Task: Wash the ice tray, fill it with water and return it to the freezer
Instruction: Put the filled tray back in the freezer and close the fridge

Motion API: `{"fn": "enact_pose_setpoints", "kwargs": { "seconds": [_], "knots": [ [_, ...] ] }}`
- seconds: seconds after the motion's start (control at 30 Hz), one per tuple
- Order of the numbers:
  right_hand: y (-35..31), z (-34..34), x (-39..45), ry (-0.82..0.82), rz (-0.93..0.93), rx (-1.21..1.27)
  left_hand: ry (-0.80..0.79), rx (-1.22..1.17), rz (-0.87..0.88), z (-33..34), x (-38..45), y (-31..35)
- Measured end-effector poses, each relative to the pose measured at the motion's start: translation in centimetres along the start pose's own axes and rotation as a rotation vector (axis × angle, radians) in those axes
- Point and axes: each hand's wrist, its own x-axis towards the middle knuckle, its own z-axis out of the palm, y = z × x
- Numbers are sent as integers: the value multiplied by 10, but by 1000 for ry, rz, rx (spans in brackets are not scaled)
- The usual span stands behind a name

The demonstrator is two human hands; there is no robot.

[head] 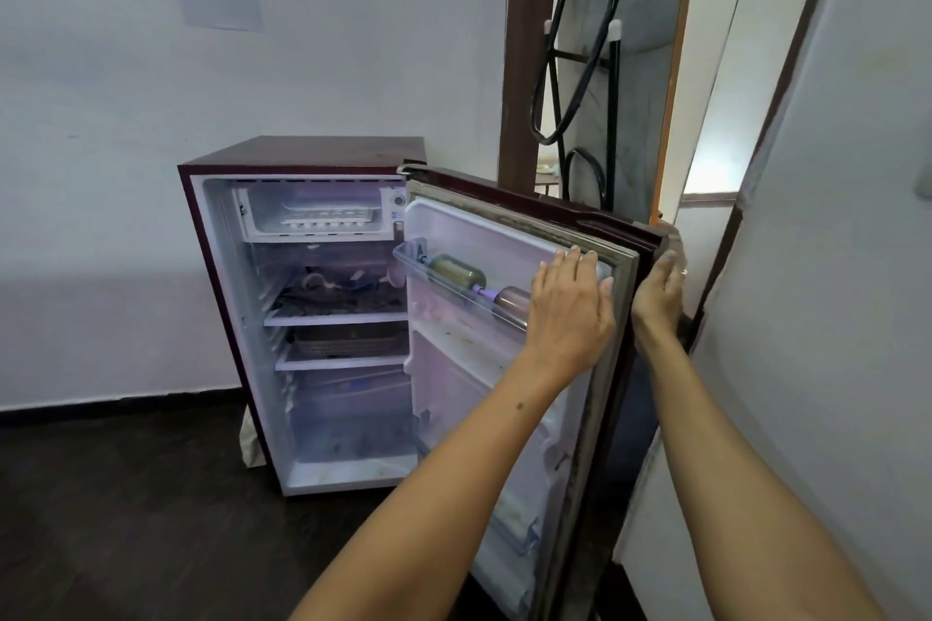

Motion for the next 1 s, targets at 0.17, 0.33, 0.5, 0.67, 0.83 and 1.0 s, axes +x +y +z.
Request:
{"fn": "enact_pose_setpoints", "kwargs": {
  "seconds": [0.17,0.33,0.5,0.67,0.83,1.0],
  "knots": [
    [-5,6,-4,43,3,33,-16,40,-6,5,1,0],
    [-5,-1,-9,60,-3,41,25,34,-4,3,1,0],
    [1,-8,-19,119,-53,30,72,41,35,6,-1,6],
    [10,-4,-32,81,-102,32,194,151,119,0,-9,7],
    [21,15,-48,28,-104,-64,237,380,169,-13,-17,-7],
    [30,46,-79,-201,-63,-84,215,545,130,-29,-29,-23]
  ]
}}
